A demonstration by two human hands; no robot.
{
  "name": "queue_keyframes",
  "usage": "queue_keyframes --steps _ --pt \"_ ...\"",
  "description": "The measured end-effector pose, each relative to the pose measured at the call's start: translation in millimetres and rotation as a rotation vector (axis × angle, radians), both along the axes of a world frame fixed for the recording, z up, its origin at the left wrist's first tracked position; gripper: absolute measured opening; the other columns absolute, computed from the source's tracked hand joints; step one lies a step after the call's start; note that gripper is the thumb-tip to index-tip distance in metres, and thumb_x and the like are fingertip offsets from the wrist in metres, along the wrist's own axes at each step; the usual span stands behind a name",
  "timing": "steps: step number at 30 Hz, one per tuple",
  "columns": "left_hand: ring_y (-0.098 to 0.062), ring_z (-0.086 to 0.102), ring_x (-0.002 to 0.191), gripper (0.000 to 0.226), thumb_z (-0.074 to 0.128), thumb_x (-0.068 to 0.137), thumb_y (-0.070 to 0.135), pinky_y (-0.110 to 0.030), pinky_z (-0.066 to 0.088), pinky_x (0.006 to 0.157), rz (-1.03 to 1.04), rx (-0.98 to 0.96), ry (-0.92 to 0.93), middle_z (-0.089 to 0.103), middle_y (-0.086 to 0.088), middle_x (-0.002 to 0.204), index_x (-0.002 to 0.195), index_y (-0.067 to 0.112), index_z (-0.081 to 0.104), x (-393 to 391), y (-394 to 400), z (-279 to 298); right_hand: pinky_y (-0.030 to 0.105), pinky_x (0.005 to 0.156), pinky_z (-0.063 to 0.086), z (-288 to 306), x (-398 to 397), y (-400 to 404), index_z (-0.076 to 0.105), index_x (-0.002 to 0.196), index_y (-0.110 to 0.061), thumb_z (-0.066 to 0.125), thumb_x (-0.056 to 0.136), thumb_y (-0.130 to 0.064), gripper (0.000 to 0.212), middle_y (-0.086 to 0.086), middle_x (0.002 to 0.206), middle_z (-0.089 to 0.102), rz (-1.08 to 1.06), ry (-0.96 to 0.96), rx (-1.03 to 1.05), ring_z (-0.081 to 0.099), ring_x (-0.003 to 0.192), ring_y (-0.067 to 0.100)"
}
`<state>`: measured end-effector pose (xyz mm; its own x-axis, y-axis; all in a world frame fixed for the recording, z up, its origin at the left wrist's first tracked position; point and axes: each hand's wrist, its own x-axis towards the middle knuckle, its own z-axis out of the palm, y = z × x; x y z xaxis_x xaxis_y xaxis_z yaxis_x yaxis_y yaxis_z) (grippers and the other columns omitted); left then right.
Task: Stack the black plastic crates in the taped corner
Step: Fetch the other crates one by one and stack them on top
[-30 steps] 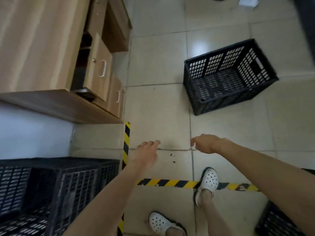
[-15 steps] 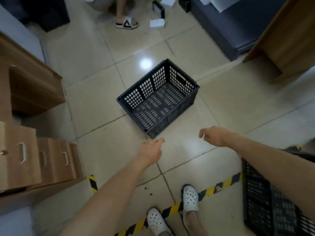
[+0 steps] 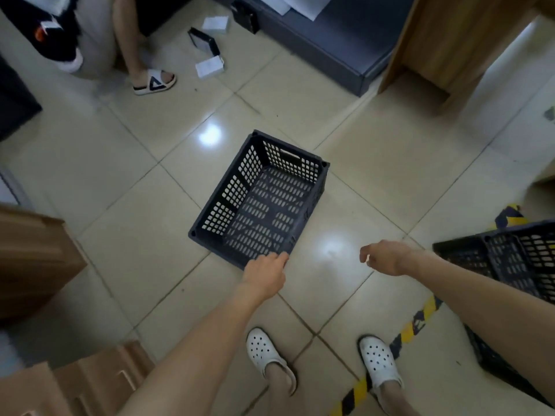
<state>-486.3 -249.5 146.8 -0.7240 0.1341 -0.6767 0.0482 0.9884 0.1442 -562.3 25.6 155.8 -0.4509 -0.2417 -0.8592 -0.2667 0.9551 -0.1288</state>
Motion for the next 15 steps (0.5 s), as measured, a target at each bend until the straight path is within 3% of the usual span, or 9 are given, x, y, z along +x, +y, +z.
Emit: queue_keyframes --steps 9,15 --pt "-0.031 0.053 0.119 0.041 0.044 0.095 0.026 -0.047 0.047 0.093 0.070 0.012 0.010 0.052 -0.006 0.133 0.135 0.022 0.040 -54 -154 -5 0.034 0.095 0.043 -18 -13 -173 0.054 0.129 -0.028 0.038 0.101 -0.029 0.033 0.006 0.132 0.056 -0.227 0.088 -0.132 0.055 0.117 0.028" --pt "-0.031 0.056 0.115 0.040 0.047 0.094 0.029 -0.048 0.050 0.090 0.157 0.023 0.014 0.053 -0.006 0.132 0.133 0.025 0.042 -89 -186 -13 0.033 0.091 0.044 -29 -13 -203 0.057 0.125 -0.023 0.036 0.101 -0.030 0.033 0.005 0.128 0.058 -0.214 -0.002 -0.123 0.056 0.112 0.027"
